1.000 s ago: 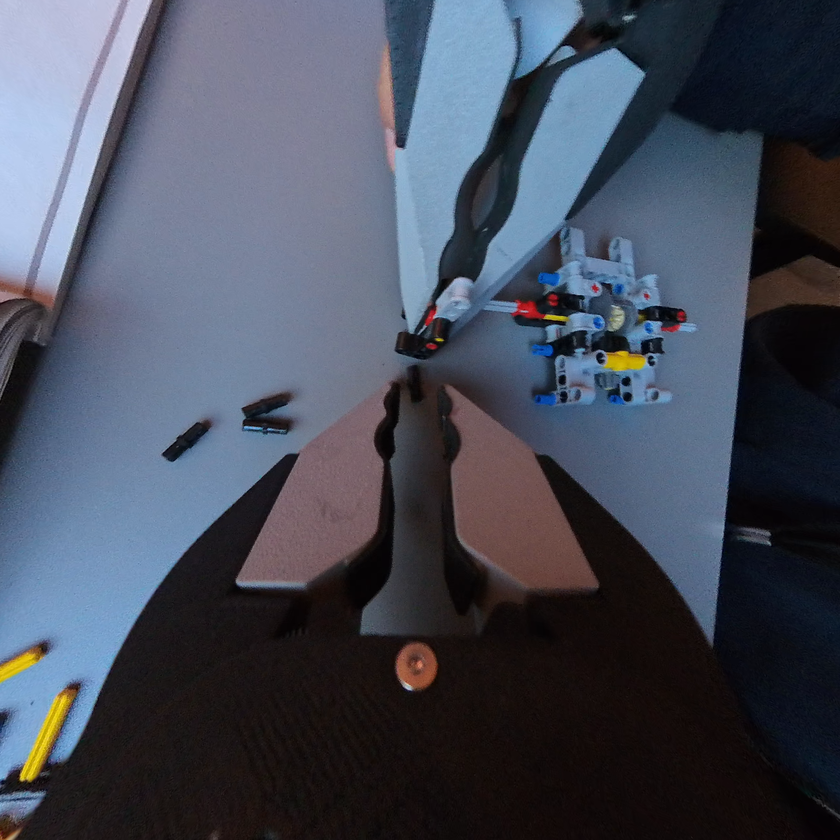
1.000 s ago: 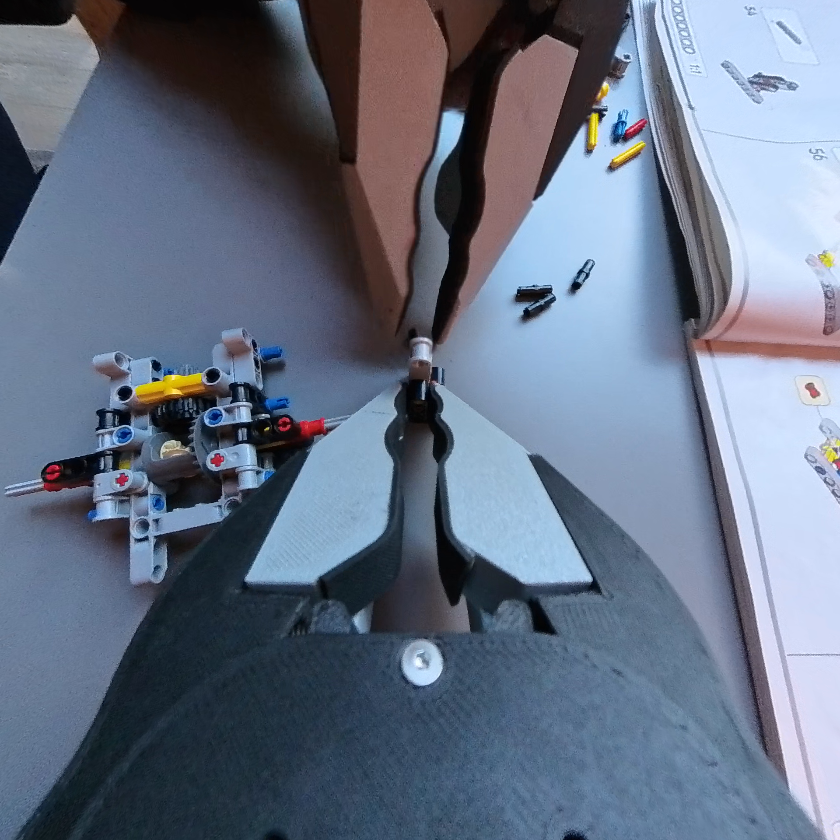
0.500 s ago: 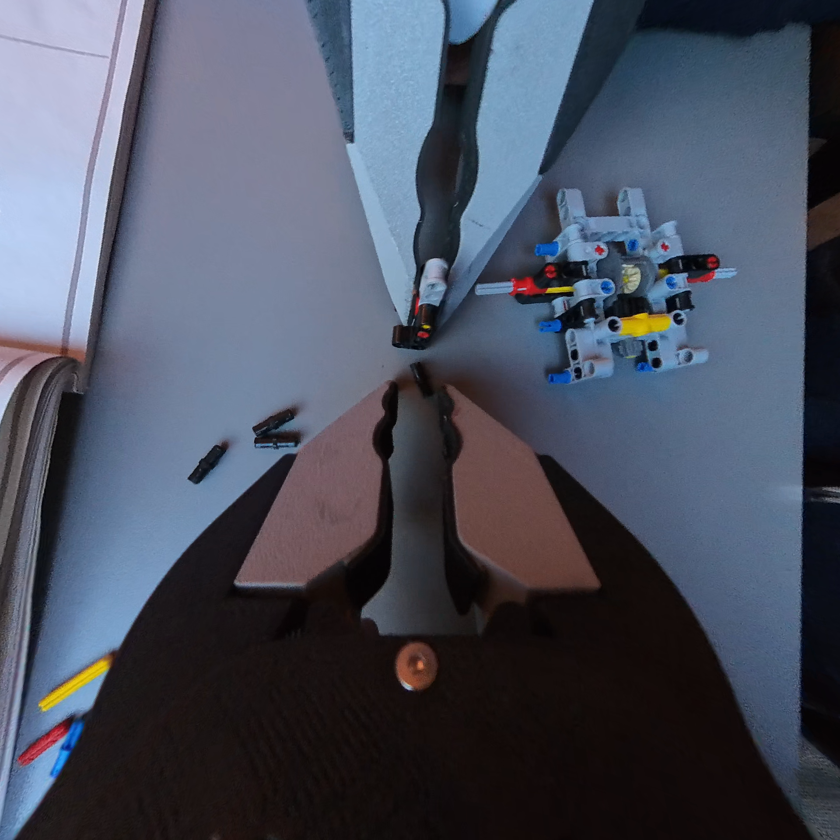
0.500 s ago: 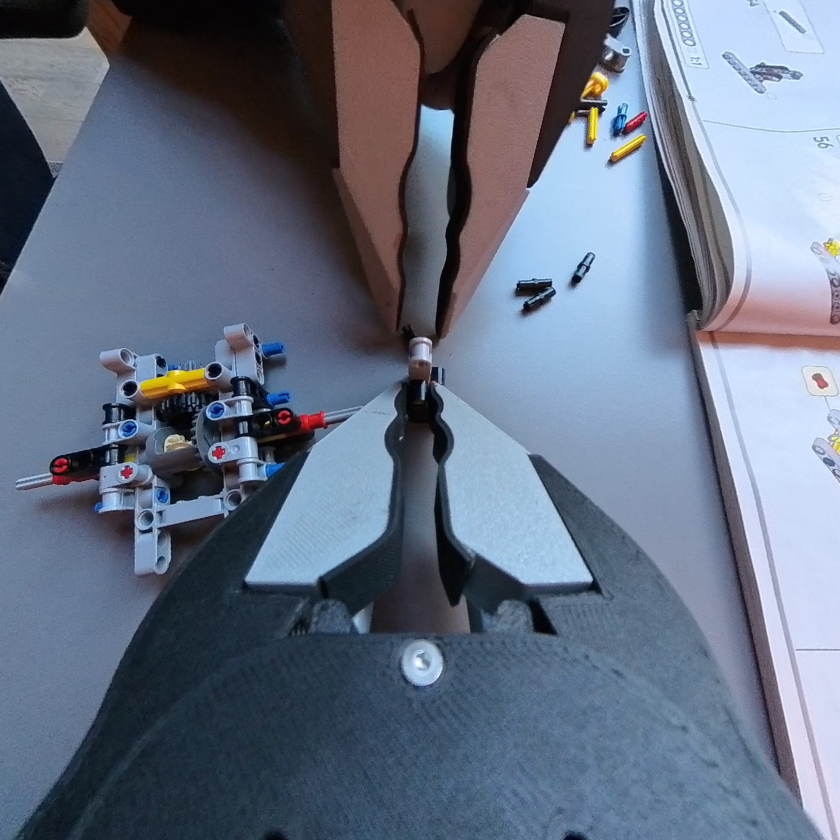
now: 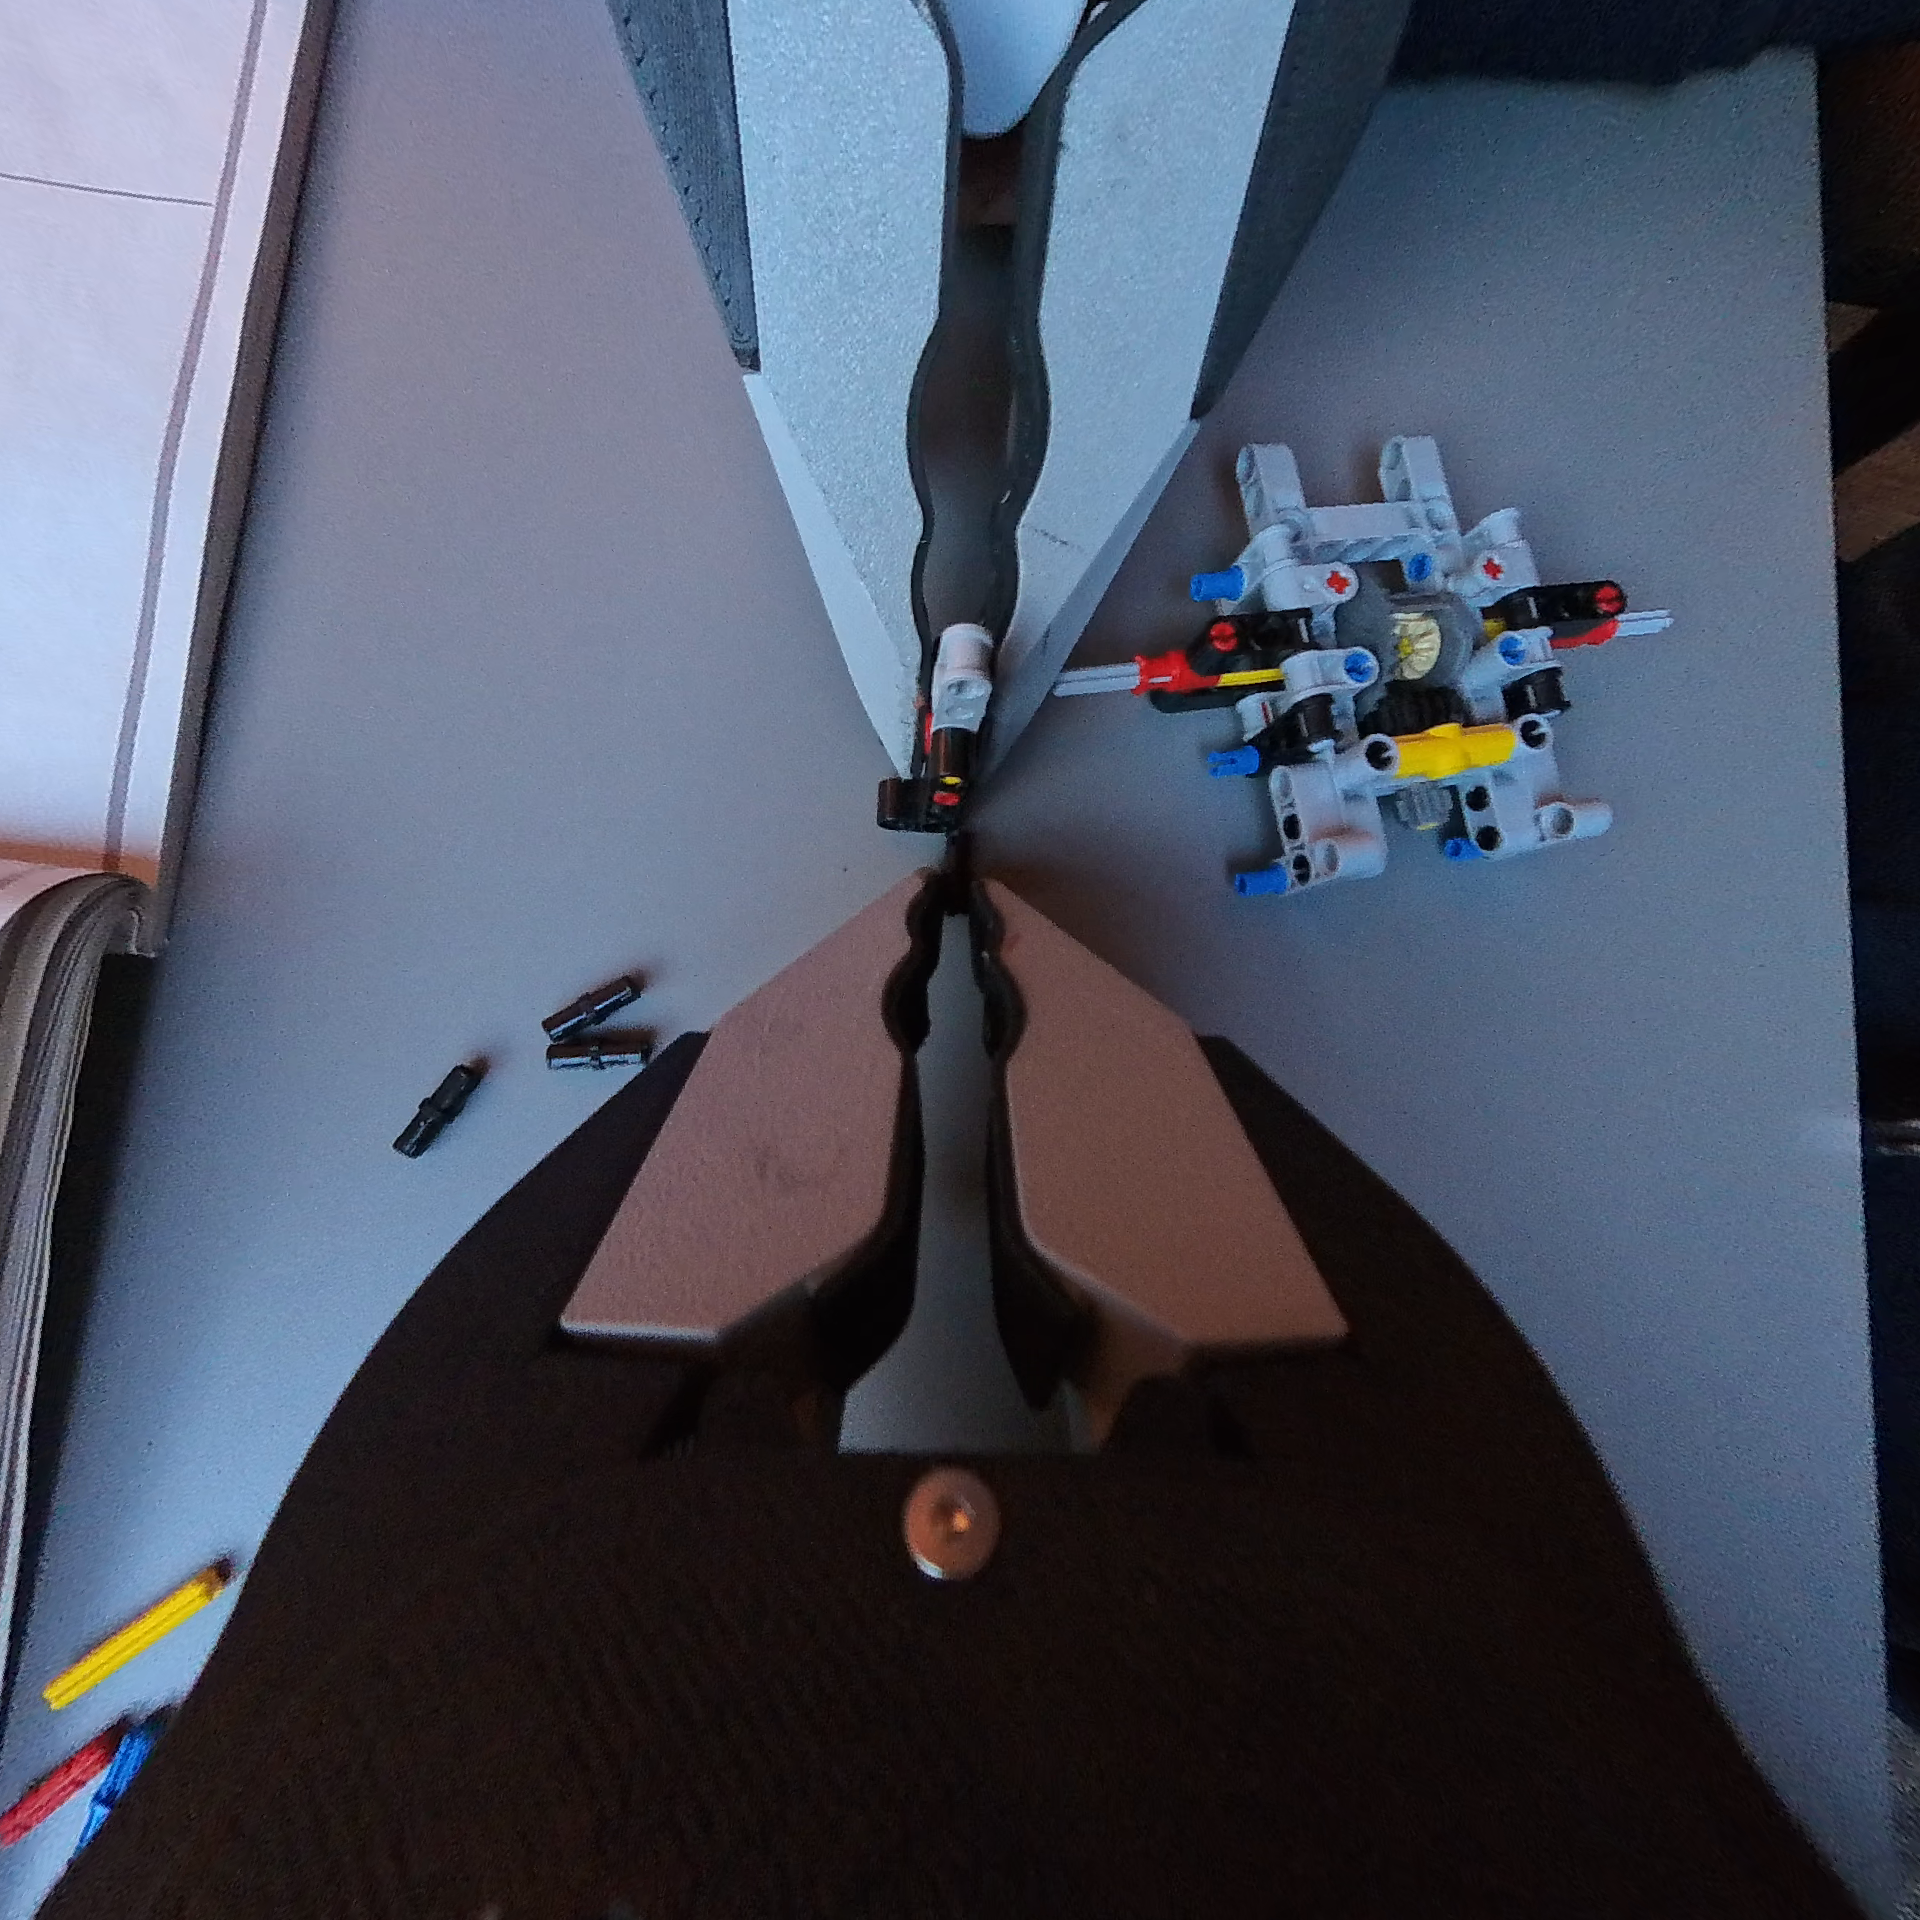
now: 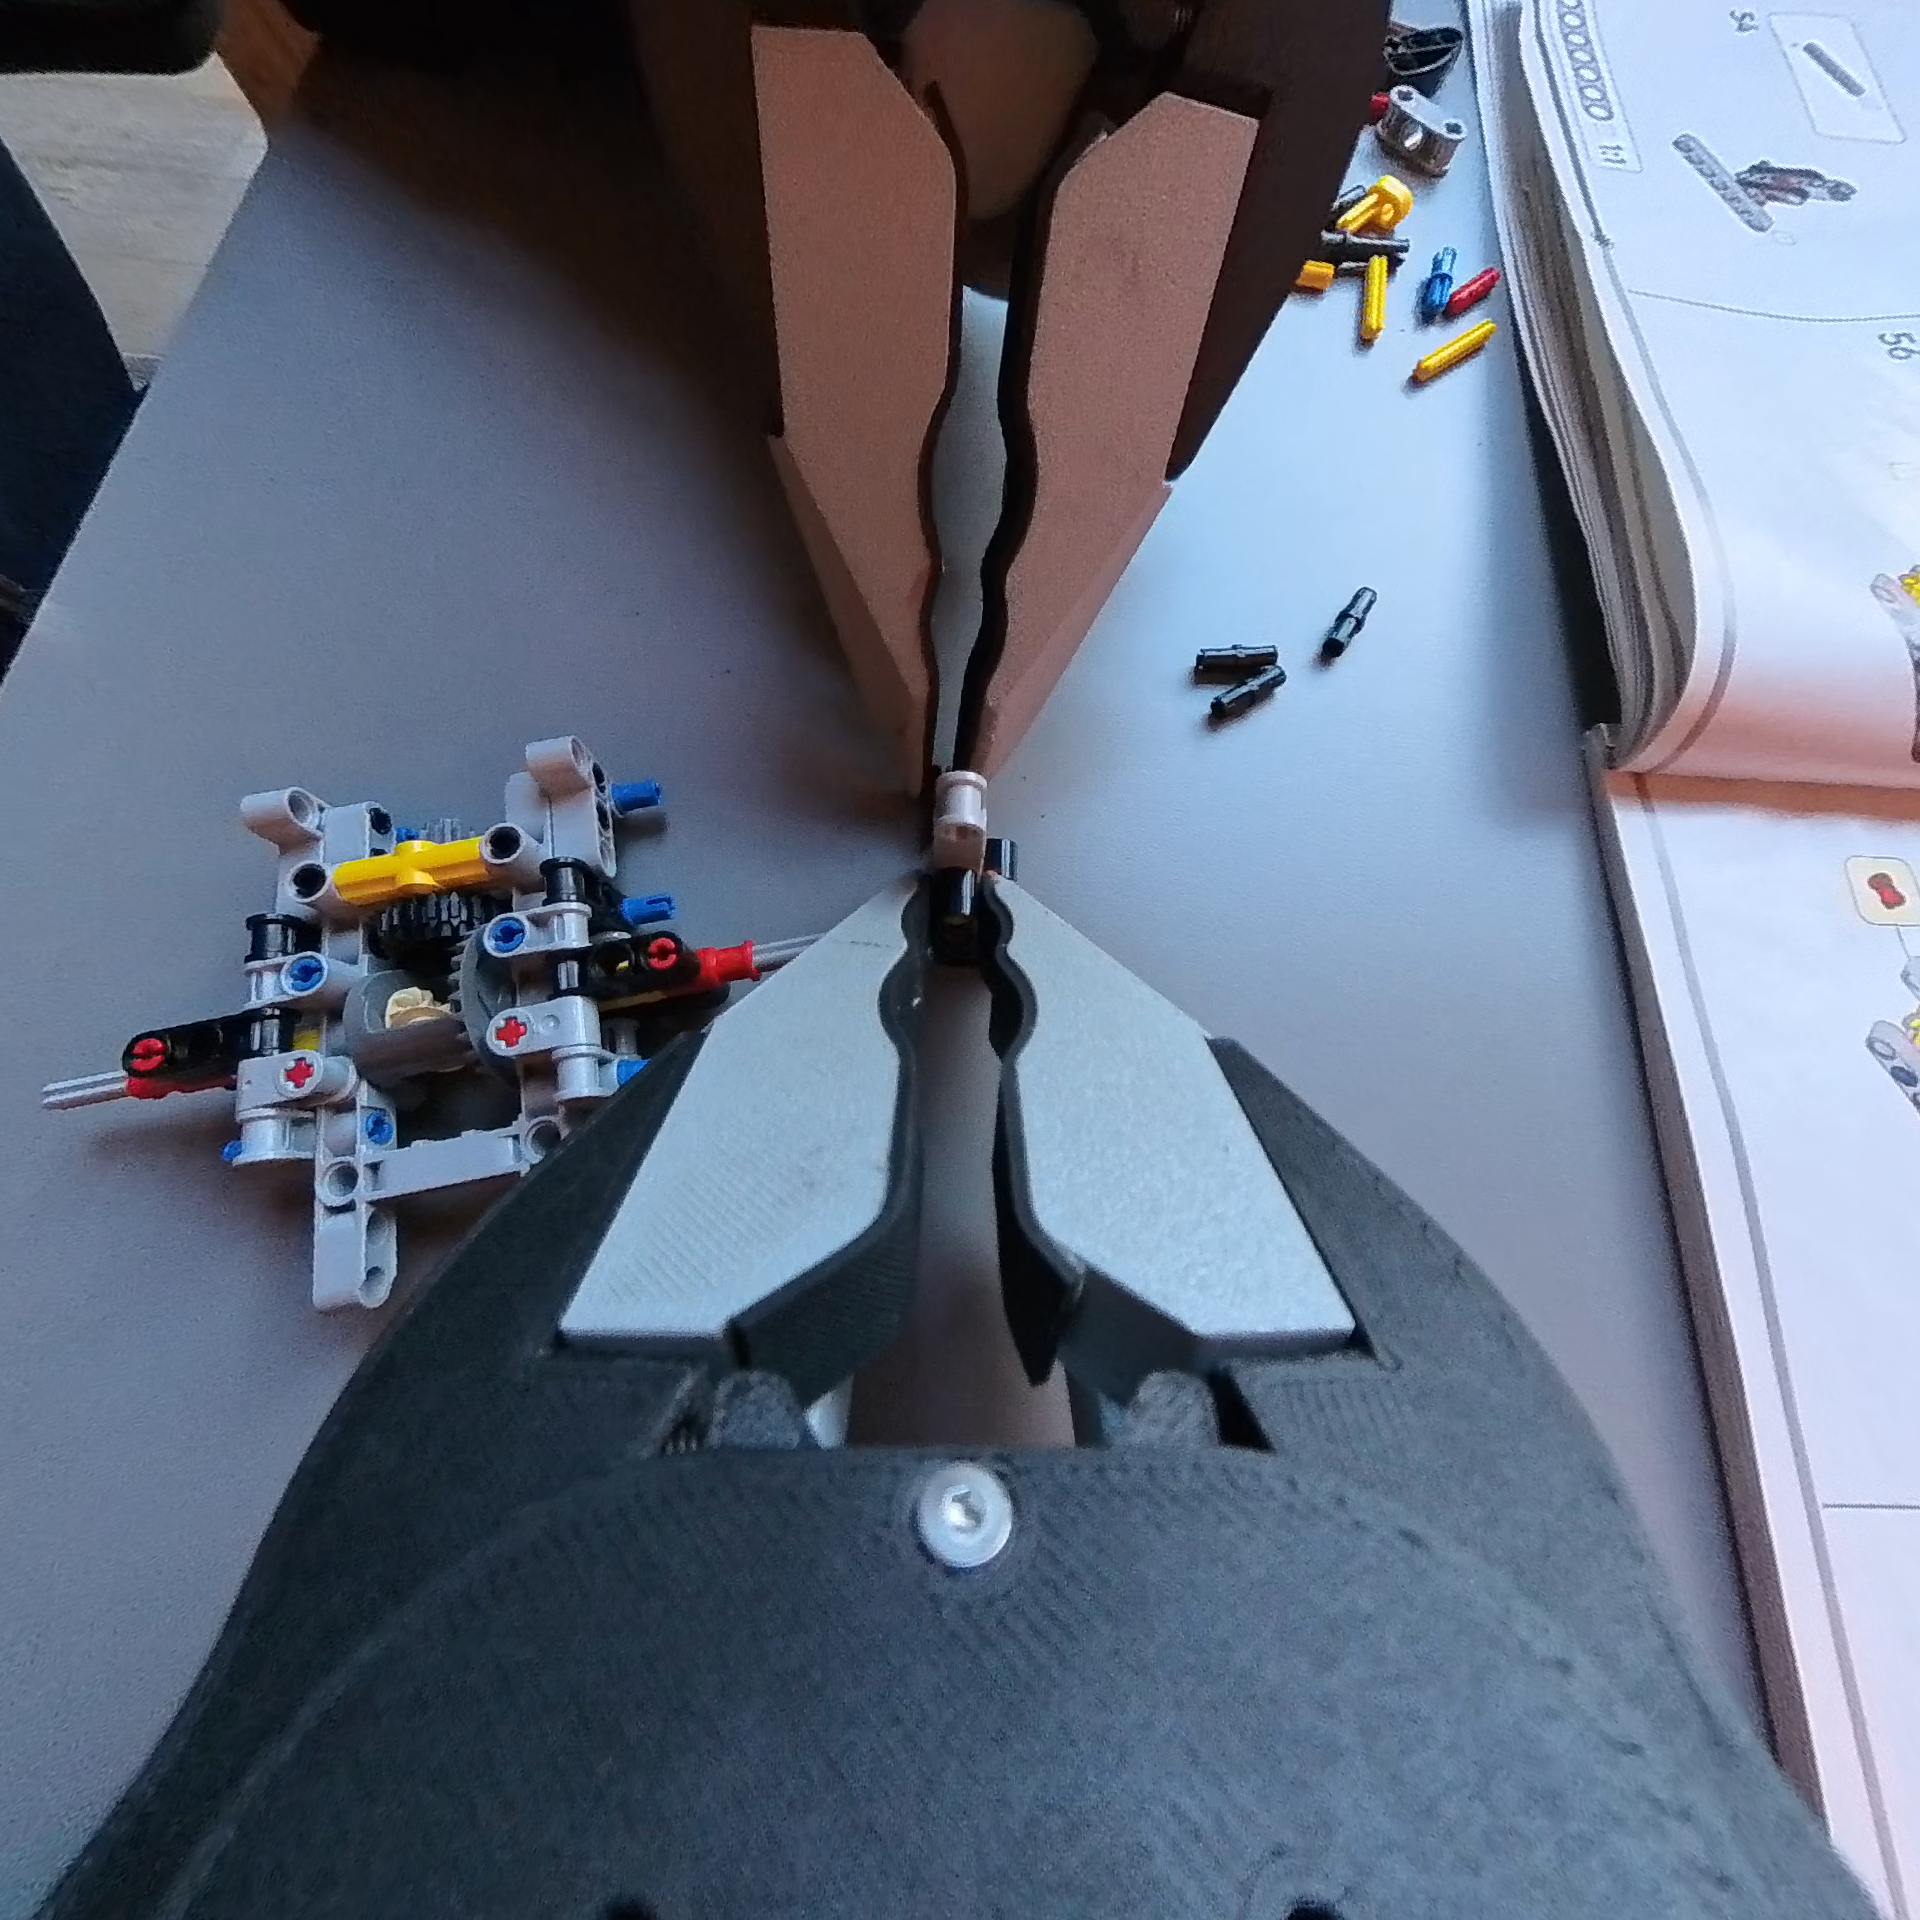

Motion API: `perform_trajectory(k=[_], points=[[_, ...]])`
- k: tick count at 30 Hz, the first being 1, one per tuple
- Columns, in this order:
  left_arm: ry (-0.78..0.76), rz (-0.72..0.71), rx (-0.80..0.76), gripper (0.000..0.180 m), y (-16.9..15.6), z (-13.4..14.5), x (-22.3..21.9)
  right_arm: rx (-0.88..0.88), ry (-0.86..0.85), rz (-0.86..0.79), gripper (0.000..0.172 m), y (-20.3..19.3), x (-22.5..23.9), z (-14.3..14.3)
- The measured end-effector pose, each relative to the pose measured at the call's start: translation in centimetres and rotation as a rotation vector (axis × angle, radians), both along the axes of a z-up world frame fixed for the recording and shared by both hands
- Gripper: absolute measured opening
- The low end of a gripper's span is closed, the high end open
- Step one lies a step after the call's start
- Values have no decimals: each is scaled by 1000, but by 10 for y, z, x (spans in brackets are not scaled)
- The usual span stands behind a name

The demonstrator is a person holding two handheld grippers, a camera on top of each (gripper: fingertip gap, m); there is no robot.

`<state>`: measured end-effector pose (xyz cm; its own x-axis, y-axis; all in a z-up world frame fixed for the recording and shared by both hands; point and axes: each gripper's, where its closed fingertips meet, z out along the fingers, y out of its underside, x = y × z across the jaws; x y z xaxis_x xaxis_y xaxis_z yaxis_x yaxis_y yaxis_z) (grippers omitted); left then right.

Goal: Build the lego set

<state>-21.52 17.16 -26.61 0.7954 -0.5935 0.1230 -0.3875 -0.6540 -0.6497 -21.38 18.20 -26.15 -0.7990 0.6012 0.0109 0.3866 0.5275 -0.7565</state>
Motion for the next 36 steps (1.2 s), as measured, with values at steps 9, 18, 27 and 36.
perform_trajectory(k=[9, 18, 27, 36], points=[[-55, 50, -15, 1, 4, 0, -3, -23, -28, 7, 5, 0, 2, 0], [-165, 96, -26, 1, 11, 1, -6, -46, -40, -8, 4, 2, 2, 2], [-184, 114, -69, 1, 12, 1, -7, -44, -57, -1, 4, 3, 2, 1], [-210, 136, -102, 1, 13, 1, -7, -21, -43, -13, 4, 3, 0, 0]])
